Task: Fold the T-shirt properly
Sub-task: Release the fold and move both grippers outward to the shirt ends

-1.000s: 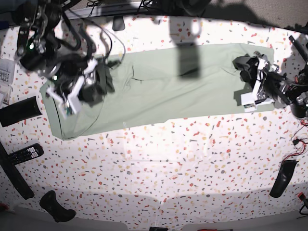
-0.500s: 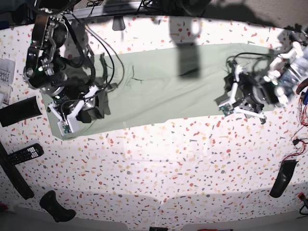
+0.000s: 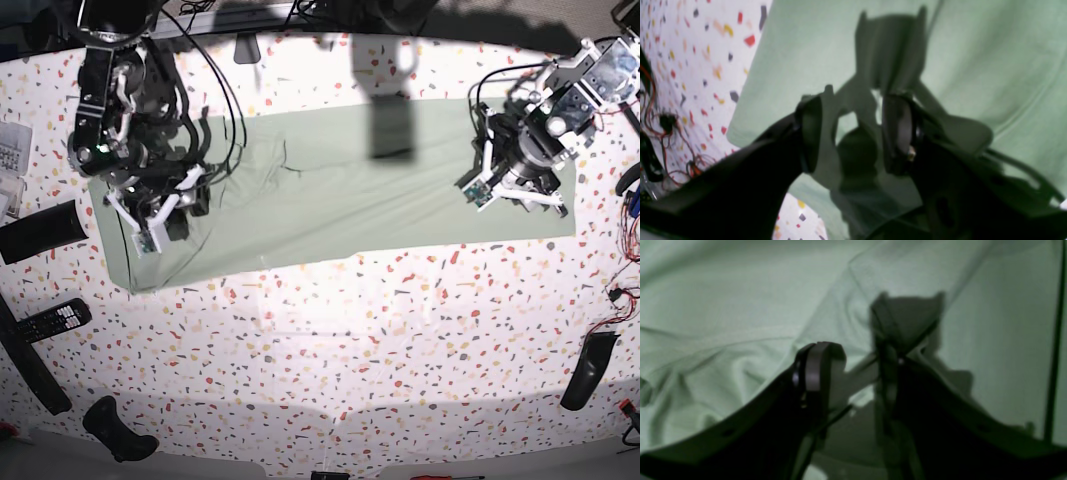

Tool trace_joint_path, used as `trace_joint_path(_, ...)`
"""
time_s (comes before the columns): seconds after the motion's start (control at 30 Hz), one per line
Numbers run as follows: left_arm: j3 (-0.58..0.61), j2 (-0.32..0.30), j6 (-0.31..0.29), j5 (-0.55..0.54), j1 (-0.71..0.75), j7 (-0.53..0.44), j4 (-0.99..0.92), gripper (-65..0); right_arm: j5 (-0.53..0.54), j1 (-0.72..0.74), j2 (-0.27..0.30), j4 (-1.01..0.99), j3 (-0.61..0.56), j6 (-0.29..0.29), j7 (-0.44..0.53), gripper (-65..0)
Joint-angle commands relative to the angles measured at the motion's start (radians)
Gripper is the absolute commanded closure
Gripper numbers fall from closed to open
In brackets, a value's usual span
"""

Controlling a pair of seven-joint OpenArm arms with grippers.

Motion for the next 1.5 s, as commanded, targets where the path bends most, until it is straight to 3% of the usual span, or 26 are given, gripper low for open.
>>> trace_joint_path(0.0, -0.005, -0.033, 0.006, 0.024, 0.017, 0.059, -0.003, -27.0, -0.067, 0.011, 0.011, 0.004, 0.01, -0.051, -0.03, -24.6)
trace_joint_path(0.1, -0.005, -0.042, 0.055, 0.084, 0.028, 0.054, -0.003, -27.0, -0.094, 0.015, 0.011, 0.006, 0.046, -0.068, -0.022, -24.6)
trace_joint_path(0.3, -0.005, -0.039, 0.09, 0.118, 0.026, 0.049, -0.003, -27.0, 0.014, 0.029, 0.011, 0.033, 0.076, -0.066, -0.022, -24.6)
trace_joint_path(0.37, -0.005, -0.038, 0.13, 0.16, 0.026, 0.05, 0.002, -27.0, 0.05, 0.029, 0.011, 0.079, 0.076, -0.045, -0.021, -24.6)
trace_joint_path(0.5, -0.005, -0.039, 0.269, 0.37, 0.026, 0.109, 0.039, -27.0, 0.117, 0.029, 0.011, 0.215, 0.076, -0.001, -0.014, -24.6)
trace_joint_path(0.6, -0.005, -0.039, 0.32, 0.447, 0.026, 0.131, 0.085, -27.1, 0.191, 0.029, 0.011, 0.311, 0.076, 0.022, -0.022, -24.6)
trace_joint_path(0.83, -0.005, -0.038, 0.322, 0.416, 0.027, 0.095, 0.156, -27.1, 0.311, 0.028, 0.01, 0.381, 0.075, 0.024, -0.051, -24.6)
trace_joint_path(1.0, -0.01, -0.038, 0.323, 0.436, 0.027, 0.095, 0.15, -27.1, 0.371, 0.028, 0.008, 0.329, 0.035, 0.143, -0.039, -24.6)
trace_joint_path(1.07, -0.043, -0.029, 0.342, 0.438, 0.03, 0.093, 0.137, -27.1, 0.369, 0.028, 0.008, 0.294, 0.006, 0.16, -0.018, -24.6)
trace_joint_path(1.2, -0.2, 0.013, 0.333, 0.295, 0.029, 0.056, 0.115, -27.1, 0.369, 0.028, 0.008, 0.254, -0.035, 0.159, -0.014, -24.6)
trace_joint_path(1.47, -0.56, 0.05, 0.14, -0.161, 0.046, -0.049, 0.116, -27.1, 0.358, 0.032, 0.008, 0.254, -0.042, 0.159, -0.014, -24.6)
